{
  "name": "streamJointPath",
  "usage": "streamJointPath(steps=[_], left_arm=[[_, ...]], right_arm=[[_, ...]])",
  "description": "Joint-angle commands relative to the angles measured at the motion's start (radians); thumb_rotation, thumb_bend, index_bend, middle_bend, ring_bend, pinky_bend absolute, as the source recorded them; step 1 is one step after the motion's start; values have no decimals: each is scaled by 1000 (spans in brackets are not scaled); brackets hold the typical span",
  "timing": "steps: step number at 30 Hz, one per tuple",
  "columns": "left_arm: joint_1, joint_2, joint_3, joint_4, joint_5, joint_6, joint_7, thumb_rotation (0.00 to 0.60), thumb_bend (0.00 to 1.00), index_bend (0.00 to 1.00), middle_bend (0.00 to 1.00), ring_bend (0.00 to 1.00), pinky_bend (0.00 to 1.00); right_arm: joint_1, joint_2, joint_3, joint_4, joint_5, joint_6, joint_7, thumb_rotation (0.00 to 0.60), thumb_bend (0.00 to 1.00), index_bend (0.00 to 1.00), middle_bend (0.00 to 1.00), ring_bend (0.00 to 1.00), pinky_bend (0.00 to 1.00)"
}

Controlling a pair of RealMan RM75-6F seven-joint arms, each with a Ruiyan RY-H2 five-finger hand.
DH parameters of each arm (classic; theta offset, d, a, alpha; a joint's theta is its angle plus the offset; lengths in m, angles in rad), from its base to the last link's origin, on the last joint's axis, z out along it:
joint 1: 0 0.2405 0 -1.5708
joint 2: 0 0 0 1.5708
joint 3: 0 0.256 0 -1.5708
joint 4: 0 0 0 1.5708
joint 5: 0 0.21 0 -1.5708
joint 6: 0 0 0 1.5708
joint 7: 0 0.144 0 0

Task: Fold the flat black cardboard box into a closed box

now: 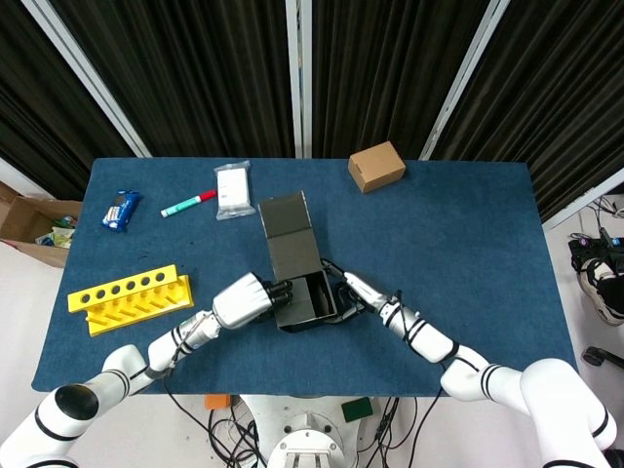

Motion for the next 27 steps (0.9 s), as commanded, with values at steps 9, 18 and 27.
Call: streamJointPath(steps=[9, 18, 27], left_arm=[[11, -2, 4, -10, -6, -16, -3, 600, 207, 464, 402, 754, 992], [1, -18, -7, -10, -6, -13, 11, 600, 207, 469, 406, 755, 993], [-11, -6, 7, -9, 9, -41, 66, 600, 294, 537, 441, 754, 993]], right_arm=[[-4, -4, -2, -2, -1, 12, 6, 600, 340, 70, 221, 673, 931], [-11, -6, -1, -10, -2, 30, 11, 600, 340, 68, 218, 673, 931], [-18, -4, -1, -13, 0, 37, 12, 600, 339, 66, 219, 673, 930]])
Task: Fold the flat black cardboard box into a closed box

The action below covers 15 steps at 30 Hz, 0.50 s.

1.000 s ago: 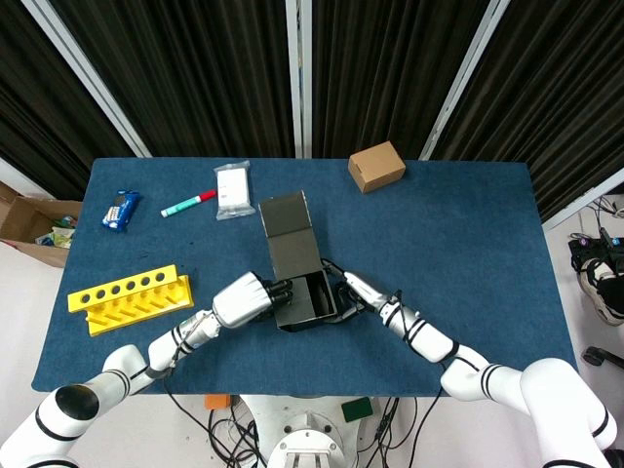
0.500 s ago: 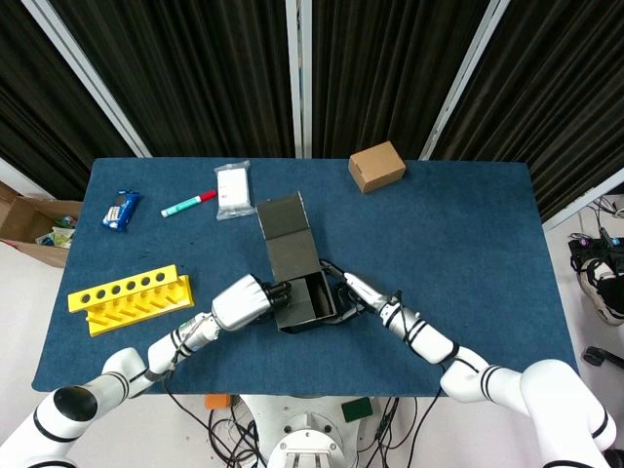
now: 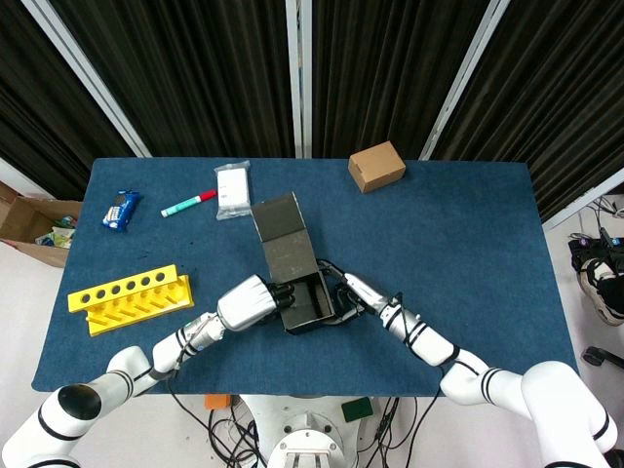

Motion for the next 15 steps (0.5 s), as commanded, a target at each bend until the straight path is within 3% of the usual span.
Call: streamJointPath(steps=[1, 15], left_arm=[[-5, 6, 11, -2, 10, -19, 39, 600, 305, 542, 442, 754, 992], [-19, 22, 24, -61, 12, -84, 75, 600, 312, 546, 493, 754, 990]], right_arm=[[-1, 0, -1, 0, 0, 0, 1, 600, 339, 66, 219, 673, 930], [-6, 9, -17, 4, -14, 7, 1, 600, 342, 54, 215, 667, 927]])
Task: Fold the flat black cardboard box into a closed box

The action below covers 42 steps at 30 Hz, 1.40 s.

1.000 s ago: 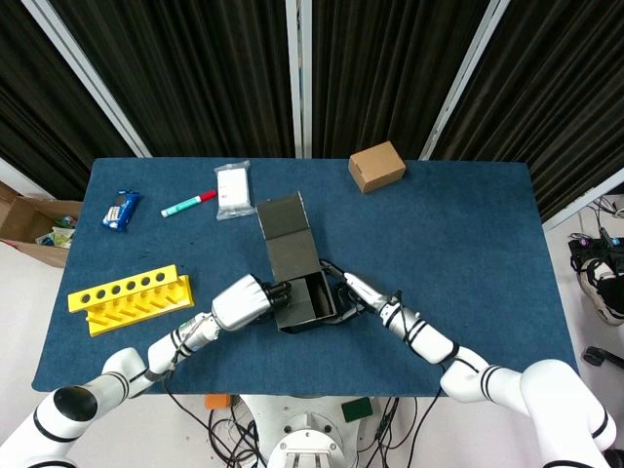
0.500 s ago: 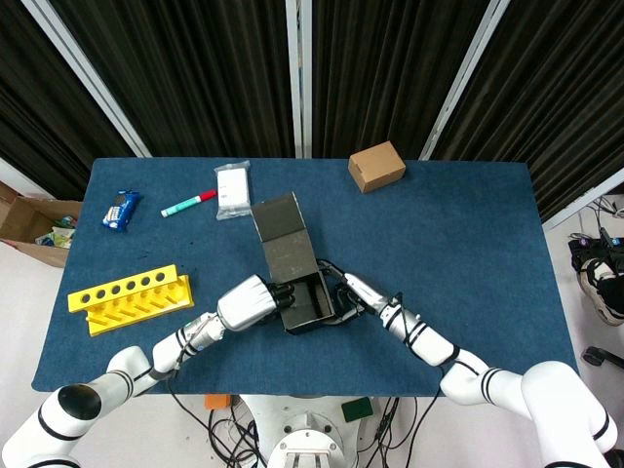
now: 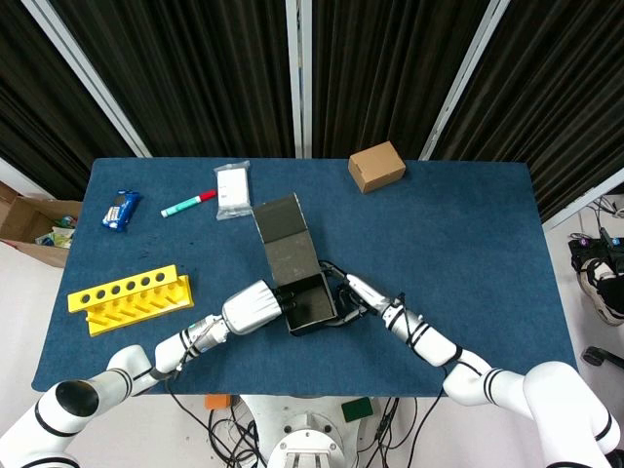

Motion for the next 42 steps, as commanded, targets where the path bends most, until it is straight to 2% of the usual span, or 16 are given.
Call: streamJointPath(steps=[1, 5, 9, 17, 24, 28, 32, 36, 42], left_arm=[[0, -6, 2, 1, -1, -7, -2, 600, 312, 544, 492, 754, 989], [-1, -18, 4, 18, -2, -21, -7, 600, 313, 545, 489, 755, 987], [-2, -28, 11, 33, 1, -32, -17, 600, 320, 589, 494, 756, 980], [7, -51, 13, 91, 16, 33, -50, 600, 412, 785, 669, 777, 985], [11, -57, 15, 115, 20, 63, -70, 600, 420, 813, 692, 778, 985], [14, -53, 13, 114, 14, 64, -75, 600, 405, 706, 629, 776, 983], [17, -46, 5, 108, 8, 81, -72, 600, 284, 528, 477, 766, 981], [23, -32, -9, 92, -4, 99, -75, 600, 224, 389, 344, 740, 980], [38, -3, -24, 71, -19, 126, -66, 600, 197, 335, 267, 717, 979]], right_arm=[[-1, 1, -5, 2, -5, 3, -1, 600, 344, 53, 215, 666, 926], [-6, 2, -11, 6, -9, 8, -5, 600, 346, 51, 213, 664, 925], [-12, 2, -15, 8, -11, 17, -8, 600, 346, 51, 213, 664, 924], [-17, 4, -12, 8, -13, 33, 0, 600, 346, 45, 211, 662, 922], [-21, 5, -10, 4, -13, 44, 1, 600, 346, 45, 211, 662, 922], [-21, 6, -6, -1, -13, 49, -1, 600, 346, 45, 211, 662, 922], [-21, 8, 0, -5, -9, 53, 0, 600, 345, 44, 211, 662, 922], [-19, 12, 9, -9, -6, 58, 0, 600, 346, 44, 211, 662, 922], [-13, 6, 32, 0, 14, 48, -2, 600, 346, 43, 211, 662, 922]])
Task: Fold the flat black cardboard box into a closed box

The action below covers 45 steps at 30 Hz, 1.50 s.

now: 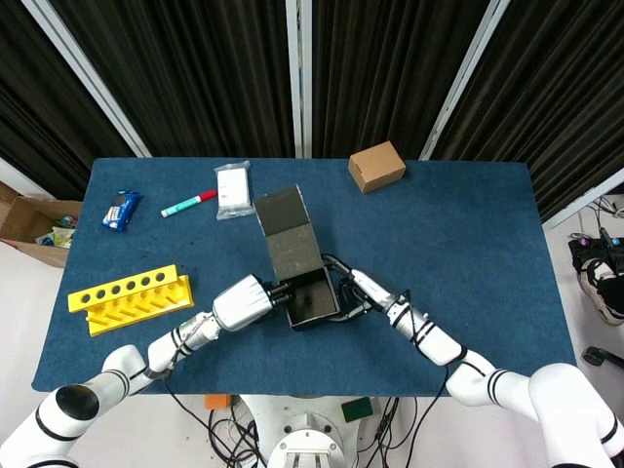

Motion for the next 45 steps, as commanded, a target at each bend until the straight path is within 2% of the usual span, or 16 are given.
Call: streamJointPath(steps=[1, 3, 5, 6, 13, 18, 21, 25, 28, 32, 35, 39, 45], left_arm=[[11, 13, -5, -9, -9, 7, 0, 600, 190, 330, 257, 713, 979], [20, 20, -8, -11, -16, 9, 1, 568, 173, 312, 230, 710, 978], [30, 29, -10, -16, -23, 13, -1, 487, 158, 270, 205, 703, 978], [35, 32, -13, -17, -27, 19, -3, 467, 154, 251, 196, 701, 978], [84, 50, -42, -1, -50, 112, -32, 458, 143, 229, 183, 702, 979], [123, 62, -62, -37, -84, 138, -80, 456, 142, 229, 183, 703, 981], [151, 78, -75, -117, -124, 117, -160, 454, 137, 229, 182, 704, 983], [178, 116, -91, -244, -177, 61, -241, 440, 134, 218, 170, 712, 988], [190, 140, -97, -328, -213, 3, -276, 373, 133, 178, 145, 712, 989], [201, 172, -96, -426, -257, -87, -304, 239, 133, 97, 90, 705, 990], [206, 192, -88, -473, -270, -135, -290, 182, 132, 75, 63, 703, 990], [211, 208, -87, -512, -266, -154, -269, 147, 133, 69, 52, 703, 989], [217, 231, -82, -556, -263, -189, -252, 121, 133, 43, 29, 699, 988]], right_arm=[[6, -7, 12, 10, 12, -12, 0, 600, 346, 43, 211, 662, 922], [11, -15, 22, 22, 22, -23, 0, 600, 346, 43, 210, 662, 922], [21, -30, 36, 41, 34, -40, 0, 600, 346, 42, 208, 662, 922], [26, -39, 44, 53, 41, -49, -1, 600, 346, 42, 207, 662, 922], [83, -128, 106, 168, 98, -137, -37, 600, 337, 1, 172, 656, 919], [102, -162, 113, 193, 107, -170, -83, 600, 201, 0, 81, 641, 909], [87, -151, 98, 168, 105, -170, -118, 600, 136, 0, 38, 633, 909], [52, -92, 76, 70, 103, -152, -177, 600, 75, 0, 16, 624, 909], [33, -50, 71, 1, 116, -156, -225, 600, 68, 0, 10, 620, 904], [15, -2, 66, -74, 130, -165, -287, 600, 65, 0, 2, 610, 898], [0, 21, 75, -124, 164, -176, -356, 600, 21, 0, 0, 596, 880], [-18, 21, 94, -165, 205, -178, -426, 600, 0, 0, 0, 589, 877], [-60, 34, 88, -226, 238, -162, -527, 600, 0, 0, 0, 569, 869]])
